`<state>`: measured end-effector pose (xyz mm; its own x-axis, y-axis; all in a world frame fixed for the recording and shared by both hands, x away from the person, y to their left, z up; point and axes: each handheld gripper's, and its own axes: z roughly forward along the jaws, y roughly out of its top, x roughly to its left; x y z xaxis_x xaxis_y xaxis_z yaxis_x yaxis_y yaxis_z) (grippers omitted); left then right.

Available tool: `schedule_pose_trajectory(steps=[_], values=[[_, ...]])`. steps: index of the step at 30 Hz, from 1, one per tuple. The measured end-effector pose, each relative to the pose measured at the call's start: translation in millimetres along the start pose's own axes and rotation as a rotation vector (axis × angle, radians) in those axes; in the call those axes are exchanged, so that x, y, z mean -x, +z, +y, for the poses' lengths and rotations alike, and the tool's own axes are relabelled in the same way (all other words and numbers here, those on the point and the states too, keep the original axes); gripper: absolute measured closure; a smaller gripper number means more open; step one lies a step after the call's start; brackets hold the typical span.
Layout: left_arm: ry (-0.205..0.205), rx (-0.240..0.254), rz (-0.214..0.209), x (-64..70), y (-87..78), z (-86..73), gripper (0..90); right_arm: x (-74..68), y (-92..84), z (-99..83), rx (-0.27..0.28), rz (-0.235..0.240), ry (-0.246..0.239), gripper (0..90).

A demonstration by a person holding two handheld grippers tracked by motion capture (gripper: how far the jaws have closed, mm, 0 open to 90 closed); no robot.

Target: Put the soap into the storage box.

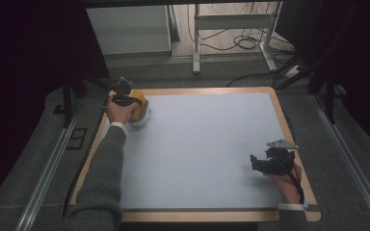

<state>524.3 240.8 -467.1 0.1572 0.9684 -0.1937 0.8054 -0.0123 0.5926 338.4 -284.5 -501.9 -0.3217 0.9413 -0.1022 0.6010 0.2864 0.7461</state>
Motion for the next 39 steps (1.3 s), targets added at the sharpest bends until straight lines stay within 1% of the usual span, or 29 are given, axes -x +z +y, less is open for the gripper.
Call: schedule_pose_trajectory(steps=[3,4,8,10,11,12,14,15,17,18,19,20,21,22,23,24,27,29,31,34,39], values=[[-0.004,-0.007,-0.001,-1.1,3.4,-1.7,61.2,-0.4,0.0,0.0,-0.003,0.002,0.003,4.8],[-0.012,-0.004,0.001,-1.3,4.8,-2.4,61.2,-0.5,0.0,0.0,-0.003,0.001,0.003,4.9],[-0.012,-0.006,0.001,-3.3,8.0,-5.7,61.0,-0.1,0.0,-0.2,-0.001,0.000,0.001,4.9],[-0.013,0.003,-0.011,-4.2,7.0,-6.4,60.8,0.2,0.0,-0.1,-0.003,0.001,0.000,4.8],[-0.013,0.019,-0.013,-3.8,5.5,-6.2,60.1,0.2,0.1,-0.1,-0.002,0.001,-0.001,4.9],[-0.006,0.031,-0.014,-3.6,2.6,-5.3,58.0,0.0,0.1,-0.1,-0.002,0.001,0.000,4.9],[-0.010,0.079,-0.002,-2.2,-3.9,-3.0,48.0,-0.8,0.1,0.0,-0.004,0.002,0.002,4.8],[-0.011,0.089,0.013,-1.7,-7.4,-2.0,43.1,-1.3,0.2,0.1,-0.004,0.002,0.002,4.9],[-0.009,0.089,0.024,-1.5,-13.7,-0.1,34.2,-1.8,0.1,0.2,-0.004,0.004,-0.002,4.8],[0.000,0.082,0.040,-1.6,-16.5,0.6,29.6,-2.2,0.1,0.3,-0.004,0.005,-0.002,4.9],[0.003,0.087,0.046,-2.1,-19.0,0.6,27.1,-2.4,0.1,0.4,-0.003,0.004,-0.003,4.8],[0.003,0.096,0.041,-3.0,-21.8,0.3,25.7,-2.6,0.2,0.4,-0.002,0.003,-0.003,4.9],[0.007,0.110,0.027,-4.0,-25.2,-0.3,24.8,-2.8,0.2,0.5,-0.002,0.003,-0.002,4.9],[0.003,0.134,0.016,-4.2,-28.6,-1.2,24.8,-2.9,0.2,0.6,-0.002,0.003,-0.002,4.9],[0.004,0.148,0.014,-4.2,-31.8,-2.0,24.8,-3.0,0.1,0.6,-0.002,0.003,-0.004,4.8],[0.015,0.155,0.013,-4.4,-34.5,-2.7,24.3,-3.1,0.0,0.7,-0.002,0.004,-0.004,4.8],[0.040,0.159,-0.006,-3.1,-40.9,-5.7,21.5,-3.2,0.0,0.8,-0.001,0.009,-0.003,4.9],[0.029,0.177,-0.036,-3.5,-45.9,-8.8,21.1,-3.6,-1.6,1.8,0.007,0.027,0.006,4.8],[0.040,0.187,-0.042,-3.6,-49.8,-12.1,21.1,-4.0,-2.8,3.0,0.014,0.034,0.007,4.8],[0.064,0.192,-0.048,-1.8,-54.2,-19.1,21.0,-4.4,-1.5,2.7,0.010,0.028,0.002,4.8],[0.100,0.203,-0.059,3.1,-62.5,-35.7,21.3,-5.2,-0.3,3.0,0.003,0.025,-0.001,4.8]])
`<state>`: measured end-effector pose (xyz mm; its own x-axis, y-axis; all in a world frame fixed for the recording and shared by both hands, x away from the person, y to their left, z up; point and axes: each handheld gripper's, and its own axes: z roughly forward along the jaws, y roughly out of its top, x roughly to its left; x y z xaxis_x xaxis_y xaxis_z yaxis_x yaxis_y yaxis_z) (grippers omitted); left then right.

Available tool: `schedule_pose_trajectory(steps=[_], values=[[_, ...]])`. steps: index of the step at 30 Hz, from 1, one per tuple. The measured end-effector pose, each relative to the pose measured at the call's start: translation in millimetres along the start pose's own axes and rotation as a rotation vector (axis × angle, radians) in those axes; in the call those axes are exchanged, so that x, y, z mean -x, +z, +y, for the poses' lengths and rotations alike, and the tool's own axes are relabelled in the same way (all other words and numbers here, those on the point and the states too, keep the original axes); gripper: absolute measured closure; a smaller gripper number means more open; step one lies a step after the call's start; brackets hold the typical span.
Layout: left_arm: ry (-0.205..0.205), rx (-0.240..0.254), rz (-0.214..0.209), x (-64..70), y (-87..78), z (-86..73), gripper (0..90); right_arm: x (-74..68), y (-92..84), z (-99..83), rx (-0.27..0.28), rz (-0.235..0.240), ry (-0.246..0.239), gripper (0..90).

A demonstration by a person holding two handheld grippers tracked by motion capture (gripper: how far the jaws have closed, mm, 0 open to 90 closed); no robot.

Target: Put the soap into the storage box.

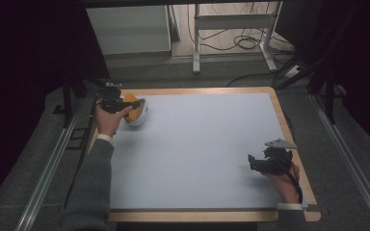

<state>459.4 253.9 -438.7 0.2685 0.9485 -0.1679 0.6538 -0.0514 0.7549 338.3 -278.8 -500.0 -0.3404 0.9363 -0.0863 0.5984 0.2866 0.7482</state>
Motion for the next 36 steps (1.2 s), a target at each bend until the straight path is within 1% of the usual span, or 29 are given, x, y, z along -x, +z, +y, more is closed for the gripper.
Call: schedule_pose_trajectory(steps=[4,6,8,10,12,13,14,17,18,19,22,24,25,27,29,30,31,33,34,36], values=[[0.045,0.007,-0.020,9.0,-11.6,-11.2,20.9,-0.3,0.7,0.1,-0.001,-0.002,-0.004,4.8],[0.069,0.000,-0.053,15.5,-17.5,-17.0,20.3,-0.8,1.1,0.0,-0.001,-0.003,-0.004,4.8],[0.100,-0.002,-0.075,22.6,-23.4,-24.4,20.0,-1.2,1.1,0.1,0.001,-0.002,-0.005,4.9],[0.125,-0.014,-0.108,29.2,-27.2,-33.4,20.0,-1.4,0.3,0.6,0.004,-0.001,-0.006,4.9],[0.150,-0.023,-0.124,35.0,-30.2,-44.5,19.9,-1.7,-0.2,0.7,0.005,0.000,-0.005,4.9],[0.164,-0.029,-0.134,37.5,-31.9,-52.6,20.0,-1.8,-0.5,0.8,0.005,0.001,-0.005,4.8],[0.168,-0.037,-0.143,38.2,-32.8,-57.6,20.3,-2.0,-0.7,0.7,0.006,-0.001,-0.005,4.8],[0.165,-0.052,-0.169,40.1,-36.0,-79.3,20.2,-2.4,-0.9,0.8,0.007,0.000,-0.004,4.9],[0.158,-0.058,-0.175,40.3,-36.6,-86.9,20.0,-2.5,-0.8,0.8,0.005,0.001,-0.006,4.9],[0.153,-0.062,-0.178,40.7,-37.1,-96.4,19.9,-2.7,-0.6,0.8,0.004,0.002,-0.008,4.9],[0.151,-0.070,-0.181,42.1,-38.7,-114.4,20.0,-4.1,0.0,1.1,0.003,0.002,-0.012,4.8],[0.148,-0.061,-0.181,42.9,-40.8,-124.2,20.3,-5.3,0.2,1.5,0.002,0.002,-0.015,4.9],[0.143,-0.057,-0.185,43.5,-41.9,-127.9,20.4,-6.0,0.2,1.6,0.003,0.001,-0.016,4.9],[0.148,-0.053,-0.181,44.4,-43.5,-133.4,20.4,-6.9,0.3,1.8,0.004,0.001,-0.019,4.9],[0.175,-0.073,-0.172,45.1,-44.0,-137.3,19.7,-7.4,0.4,1.9,0.003,0.001,-0.021,4.8],[0.171,-0.070,-0.166,45.1,-44.5,-139.4,19.3,-7.3,0.5,1.8,0.002,0.001,-0.022,4.8],[0.156,-0.060,-0.173,45.0,-44.8,-142.3,19.3,-7.1,0.7,1.6,0.001,0.000,-0.023,4.9],[0.145,-0.051,-0.185,45.3,-44.2,-146.4,19.4,-6.8,0.9,1.4,0.000,-0.001,-0.023,4.9],[0.148,-0.054,-0.187,45.8,-43.1,-148.3,19.7,-6.7,1.0,1.3,-0.001,-0.001,-0.022,4.9],[0.170,-0.074,-0.184,46.9,-40.7,-149.6,19.6,-6.5,1.1,1.4,-0.002,-0.004,-0.021,4.9]])
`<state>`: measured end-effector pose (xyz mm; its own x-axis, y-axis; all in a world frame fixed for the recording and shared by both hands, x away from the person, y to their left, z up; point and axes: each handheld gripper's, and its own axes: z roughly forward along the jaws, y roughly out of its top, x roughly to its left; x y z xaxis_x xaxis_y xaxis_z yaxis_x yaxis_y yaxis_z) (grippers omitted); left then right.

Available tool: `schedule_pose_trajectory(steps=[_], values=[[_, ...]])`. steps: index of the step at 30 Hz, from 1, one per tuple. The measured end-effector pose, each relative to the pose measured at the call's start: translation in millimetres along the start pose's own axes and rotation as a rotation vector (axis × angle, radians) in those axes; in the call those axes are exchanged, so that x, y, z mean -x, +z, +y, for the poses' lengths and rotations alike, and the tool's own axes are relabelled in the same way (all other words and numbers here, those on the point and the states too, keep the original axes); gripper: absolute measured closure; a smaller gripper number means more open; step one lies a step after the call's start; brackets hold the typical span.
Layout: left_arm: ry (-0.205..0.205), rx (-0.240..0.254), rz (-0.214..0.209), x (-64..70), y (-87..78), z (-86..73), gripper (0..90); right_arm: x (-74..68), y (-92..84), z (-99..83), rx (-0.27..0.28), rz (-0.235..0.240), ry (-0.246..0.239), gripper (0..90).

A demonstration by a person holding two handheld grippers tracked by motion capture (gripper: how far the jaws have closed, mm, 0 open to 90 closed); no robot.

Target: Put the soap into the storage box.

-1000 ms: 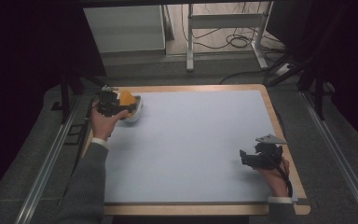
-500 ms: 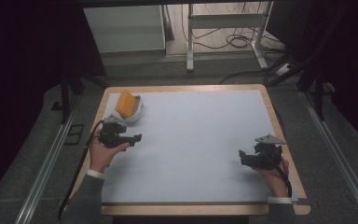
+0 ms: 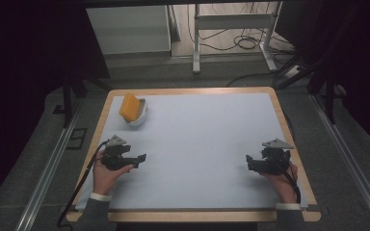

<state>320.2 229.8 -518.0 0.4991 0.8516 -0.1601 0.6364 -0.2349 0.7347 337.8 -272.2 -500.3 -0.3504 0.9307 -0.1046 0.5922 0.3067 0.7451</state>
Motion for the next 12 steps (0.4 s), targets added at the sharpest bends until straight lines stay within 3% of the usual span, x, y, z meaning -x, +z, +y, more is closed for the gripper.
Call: schedule_pose_trajectory(steps=[6,12], values=[[-0.005,0.020,-0.009,1.2,-0.5,0.0,19.7,-0.4,-0.6,0.3,0.003,-0.002,-0.003,4.9],[0.008,0.009,-0.009,2.3,1.4,-1.2,20.3,-2.2,-0.5,0.6,0.004,-0.002,-0.011,4.8]])
